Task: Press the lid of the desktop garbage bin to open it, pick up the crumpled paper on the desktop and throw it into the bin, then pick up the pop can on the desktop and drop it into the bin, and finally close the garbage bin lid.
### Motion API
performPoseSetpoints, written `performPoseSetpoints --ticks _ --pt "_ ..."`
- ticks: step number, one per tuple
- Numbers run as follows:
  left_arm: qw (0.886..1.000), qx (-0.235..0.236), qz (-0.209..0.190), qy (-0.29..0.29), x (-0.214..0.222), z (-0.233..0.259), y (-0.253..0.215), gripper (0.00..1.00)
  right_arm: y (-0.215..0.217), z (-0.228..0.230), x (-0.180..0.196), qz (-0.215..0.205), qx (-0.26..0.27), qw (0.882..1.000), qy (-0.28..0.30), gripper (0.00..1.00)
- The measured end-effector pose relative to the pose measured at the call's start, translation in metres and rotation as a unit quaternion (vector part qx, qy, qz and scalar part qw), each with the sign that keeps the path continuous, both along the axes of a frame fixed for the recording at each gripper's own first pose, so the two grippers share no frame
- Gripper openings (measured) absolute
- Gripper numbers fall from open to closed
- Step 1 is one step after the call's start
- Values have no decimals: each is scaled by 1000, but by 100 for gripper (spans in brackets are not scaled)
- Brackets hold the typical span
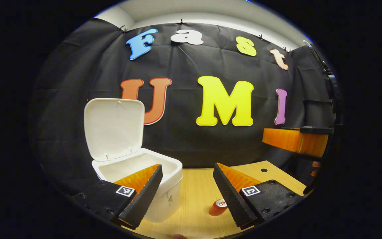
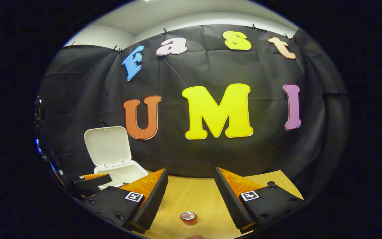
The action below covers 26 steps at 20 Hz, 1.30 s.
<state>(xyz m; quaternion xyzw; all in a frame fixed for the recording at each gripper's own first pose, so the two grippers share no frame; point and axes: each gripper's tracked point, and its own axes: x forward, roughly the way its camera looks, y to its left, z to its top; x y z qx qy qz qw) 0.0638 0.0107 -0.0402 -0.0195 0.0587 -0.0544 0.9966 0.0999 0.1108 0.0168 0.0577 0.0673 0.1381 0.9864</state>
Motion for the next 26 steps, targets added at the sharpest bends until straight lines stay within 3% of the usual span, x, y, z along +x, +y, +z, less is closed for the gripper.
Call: performPoseSetpoints --ticks 6,13,26 --pt "997 16 -53 54 24 -72 -48 100 -51 0 -21 -58 -25 998 -8 90" --pt "985 32 -104 138 39 -160 -101 100 -79 -18 -37 -100 -35 994 16 90" --pt "963 9 -106 246 52 -242 -118 100 -72 -35 -41 -104 -39 993 42 92"
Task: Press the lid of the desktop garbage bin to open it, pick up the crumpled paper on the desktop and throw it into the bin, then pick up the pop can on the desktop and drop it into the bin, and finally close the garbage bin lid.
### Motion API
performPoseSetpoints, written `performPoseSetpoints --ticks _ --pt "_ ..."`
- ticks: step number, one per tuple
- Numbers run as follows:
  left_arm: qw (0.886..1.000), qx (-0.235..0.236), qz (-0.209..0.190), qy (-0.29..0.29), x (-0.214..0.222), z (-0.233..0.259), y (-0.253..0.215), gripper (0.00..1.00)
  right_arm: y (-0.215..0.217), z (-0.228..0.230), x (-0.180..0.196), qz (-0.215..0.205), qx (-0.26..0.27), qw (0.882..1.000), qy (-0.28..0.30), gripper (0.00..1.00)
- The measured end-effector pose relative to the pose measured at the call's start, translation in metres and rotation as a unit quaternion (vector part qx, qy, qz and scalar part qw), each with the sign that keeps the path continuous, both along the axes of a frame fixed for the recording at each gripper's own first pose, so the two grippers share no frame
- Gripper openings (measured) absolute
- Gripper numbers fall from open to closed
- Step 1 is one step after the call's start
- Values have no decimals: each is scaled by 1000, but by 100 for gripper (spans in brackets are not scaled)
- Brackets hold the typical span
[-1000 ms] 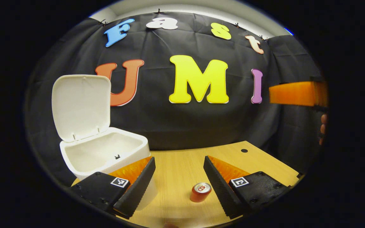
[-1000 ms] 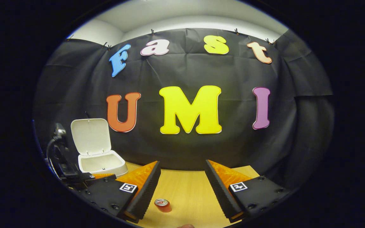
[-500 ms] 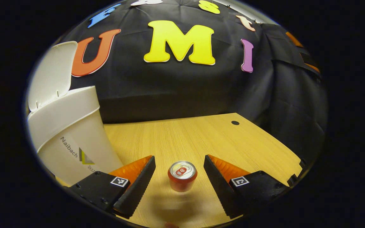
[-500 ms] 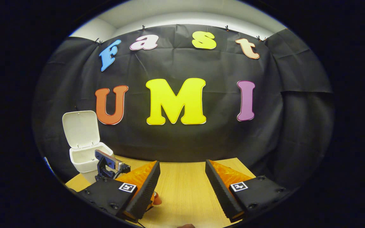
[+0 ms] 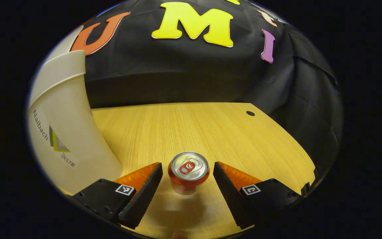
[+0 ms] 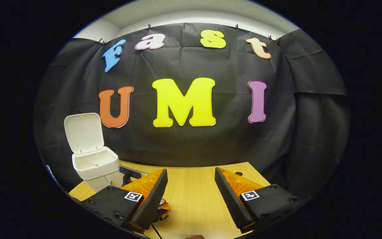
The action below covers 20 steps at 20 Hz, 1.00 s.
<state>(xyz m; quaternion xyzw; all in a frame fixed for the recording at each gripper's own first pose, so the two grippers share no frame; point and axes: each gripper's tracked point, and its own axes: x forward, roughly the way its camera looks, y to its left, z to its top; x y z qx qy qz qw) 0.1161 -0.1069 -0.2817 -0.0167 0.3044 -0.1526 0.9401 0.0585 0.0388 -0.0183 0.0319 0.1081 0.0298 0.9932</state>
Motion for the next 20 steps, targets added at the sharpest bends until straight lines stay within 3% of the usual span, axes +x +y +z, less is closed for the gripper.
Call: performPoseSetpoints --ticks 12,14,18,19,20 --pt "1000 18 -1 25 13 -29 -9 100 5 -6 -7 4 -12 1000 16 93" --pt "999 18 -4 29 10 -31 -8 87 4 -7 -7 2 -11 1000 16 93" --pt "1000 19 2 11 9 -16 -2 84 3 -5 -9 2 -5 1000 13 93" --pt "1000 22 3 3 7 -11 -1 91 4 -5 -9 3 -3 1000 12 93" --pt "1000 25 3 -5 5 -5 1 84 4 -6 -10 4 -1 1000 12 93"
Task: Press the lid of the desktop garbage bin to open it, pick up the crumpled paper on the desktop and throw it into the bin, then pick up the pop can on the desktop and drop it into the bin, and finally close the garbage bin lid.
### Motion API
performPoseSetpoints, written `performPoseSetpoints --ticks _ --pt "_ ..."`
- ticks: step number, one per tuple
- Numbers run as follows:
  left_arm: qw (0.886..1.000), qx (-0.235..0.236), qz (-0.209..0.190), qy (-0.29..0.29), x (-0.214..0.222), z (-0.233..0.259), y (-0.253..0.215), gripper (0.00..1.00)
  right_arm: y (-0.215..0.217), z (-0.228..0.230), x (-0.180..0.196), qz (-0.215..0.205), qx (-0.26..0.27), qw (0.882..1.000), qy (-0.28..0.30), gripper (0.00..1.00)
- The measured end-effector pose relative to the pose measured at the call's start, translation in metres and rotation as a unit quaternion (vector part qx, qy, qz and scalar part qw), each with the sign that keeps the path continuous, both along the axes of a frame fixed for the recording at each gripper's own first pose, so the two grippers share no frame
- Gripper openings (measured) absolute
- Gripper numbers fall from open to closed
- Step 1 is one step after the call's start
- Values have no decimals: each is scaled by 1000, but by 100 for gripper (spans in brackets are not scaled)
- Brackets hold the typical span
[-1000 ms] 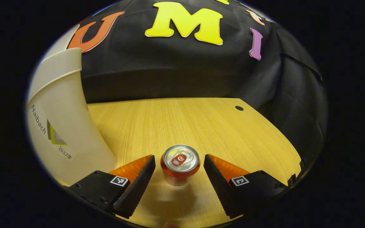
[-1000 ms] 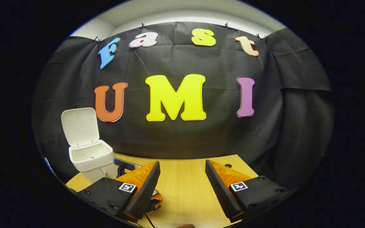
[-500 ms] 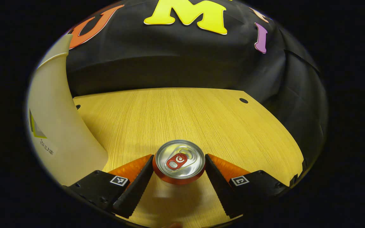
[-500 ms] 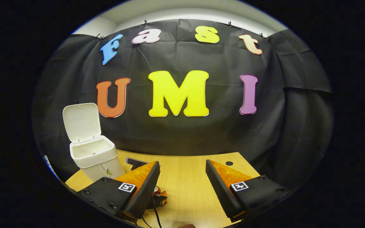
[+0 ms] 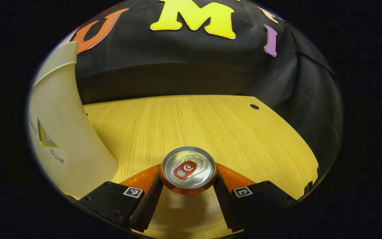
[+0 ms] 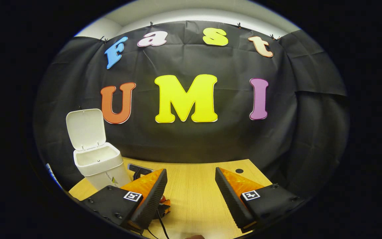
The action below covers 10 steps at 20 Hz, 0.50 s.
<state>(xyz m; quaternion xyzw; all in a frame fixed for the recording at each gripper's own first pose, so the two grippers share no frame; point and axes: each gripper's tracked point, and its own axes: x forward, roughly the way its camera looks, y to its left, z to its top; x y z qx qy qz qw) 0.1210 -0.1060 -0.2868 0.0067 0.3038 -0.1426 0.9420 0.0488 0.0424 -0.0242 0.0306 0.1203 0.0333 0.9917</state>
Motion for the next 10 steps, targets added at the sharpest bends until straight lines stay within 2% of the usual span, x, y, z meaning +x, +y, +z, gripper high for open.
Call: performPoseSetpoints --ticks 10 --pt "997 0 8 -75 -6 81 25 83 -11 1 -2 -10 16 1000 -6 93"
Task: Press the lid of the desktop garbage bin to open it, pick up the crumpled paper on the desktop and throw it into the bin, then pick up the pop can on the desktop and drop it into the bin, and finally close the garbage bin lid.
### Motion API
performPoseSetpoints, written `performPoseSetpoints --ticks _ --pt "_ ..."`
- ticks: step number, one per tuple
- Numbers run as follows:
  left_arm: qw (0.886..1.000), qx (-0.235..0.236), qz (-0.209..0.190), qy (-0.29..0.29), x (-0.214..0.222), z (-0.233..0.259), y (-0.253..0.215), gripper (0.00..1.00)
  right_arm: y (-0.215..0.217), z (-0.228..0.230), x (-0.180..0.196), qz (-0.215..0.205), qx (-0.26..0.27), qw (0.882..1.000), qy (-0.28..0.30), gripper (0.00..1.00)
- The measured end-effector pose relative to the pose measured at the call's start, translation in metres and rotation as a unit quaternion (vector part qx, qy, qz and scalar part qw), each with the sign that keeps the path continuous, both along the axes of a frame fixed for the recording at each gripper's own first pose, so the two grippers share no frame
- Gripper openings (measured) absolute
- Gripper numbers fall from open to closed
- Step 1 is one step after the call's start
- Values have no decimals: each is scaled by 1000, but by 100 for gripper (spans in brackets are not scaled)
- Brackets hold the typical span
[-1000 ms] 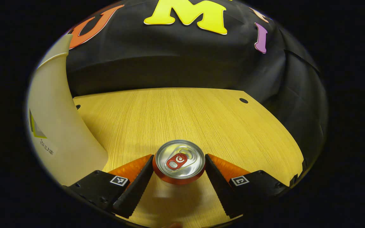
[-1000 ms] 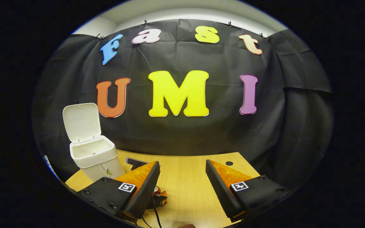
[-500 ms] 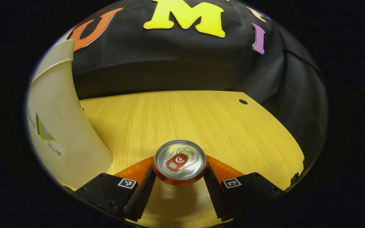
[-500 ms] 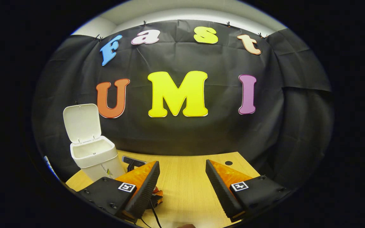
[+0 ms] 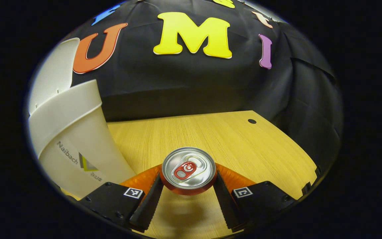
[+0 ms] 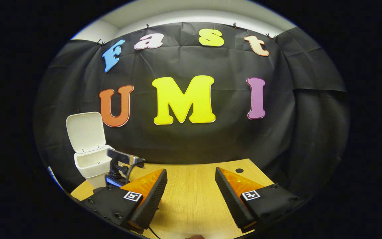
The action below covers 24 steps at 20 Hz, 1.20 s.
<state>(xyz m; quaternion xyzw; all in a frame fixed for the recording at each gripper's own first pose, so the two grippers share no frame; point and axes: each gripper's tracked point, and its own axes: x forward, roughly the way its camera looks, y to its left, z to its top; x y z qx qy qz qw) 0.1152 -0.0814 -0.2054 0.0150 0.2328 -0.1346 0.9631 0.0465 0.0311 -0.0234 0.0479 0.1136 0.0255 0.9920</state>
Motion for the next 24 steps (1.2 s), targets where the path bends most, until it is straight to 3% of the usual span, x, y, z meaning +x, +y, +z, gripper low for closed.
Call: performPoseSetpoints --ticks 12,18,24 --pt "994 -10 28 -104 9 121 36 83 -18 -2 6 -18 4 1000 -1 93" --pt "982 -5 84 -168 18 175 85 83 -13 -4 6 -13 2 1000 2 93" --pt "966 13 157 -204 19 196 144 82 -5 -6 5 -3 -1 1000 6 93"
